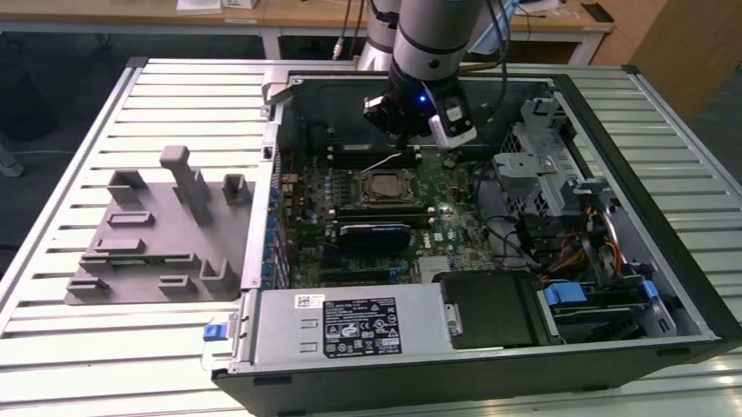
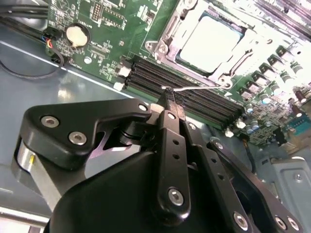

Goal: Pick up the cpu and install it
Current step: 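Install the first cpu locking lever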

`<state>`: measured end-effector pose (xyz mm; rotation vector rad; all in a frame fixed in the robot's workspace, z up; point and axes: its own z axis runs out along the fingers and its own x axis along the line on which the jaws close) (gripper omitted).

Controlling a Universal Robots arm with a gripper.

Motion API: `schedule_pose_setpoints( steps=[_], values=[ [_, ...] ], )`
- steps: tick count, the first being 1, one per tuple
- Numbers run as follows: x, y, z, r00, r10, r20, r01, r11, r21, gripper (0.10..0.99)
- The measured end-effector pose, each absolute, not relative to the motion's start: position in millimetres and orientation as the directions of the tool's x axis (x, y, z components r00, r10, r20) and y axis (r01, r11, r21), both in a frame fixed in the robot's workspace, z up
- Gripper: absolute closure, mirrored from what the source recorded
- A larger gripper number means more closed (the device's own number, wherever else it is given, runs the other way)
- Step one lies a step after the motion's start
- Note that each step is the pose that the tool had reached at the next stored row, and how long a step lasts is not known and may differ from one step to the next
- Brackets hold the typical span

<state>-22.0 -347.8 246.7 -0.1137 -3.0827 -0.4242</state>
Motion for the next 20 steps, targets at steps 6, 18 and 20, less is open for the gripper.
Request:
schedule_pose_setpoints(
  steps=[6, 18, 20],
  values=[
    [-21.6, -347.8, 246.7, -0.997, 0.068, 0.038, 0.076, 0.960, 0.269, 0.980],
    [-22.6, -347.8, 244.6, -0.996, 0.074, -0.051, 0.058, 0.964, 0.258, 0.980],
    [-22.6, -347.9, 244.1, -0.994, 0.078, -0.070, 0.058, 0.965, 0.254, 0.980]
  ],
)
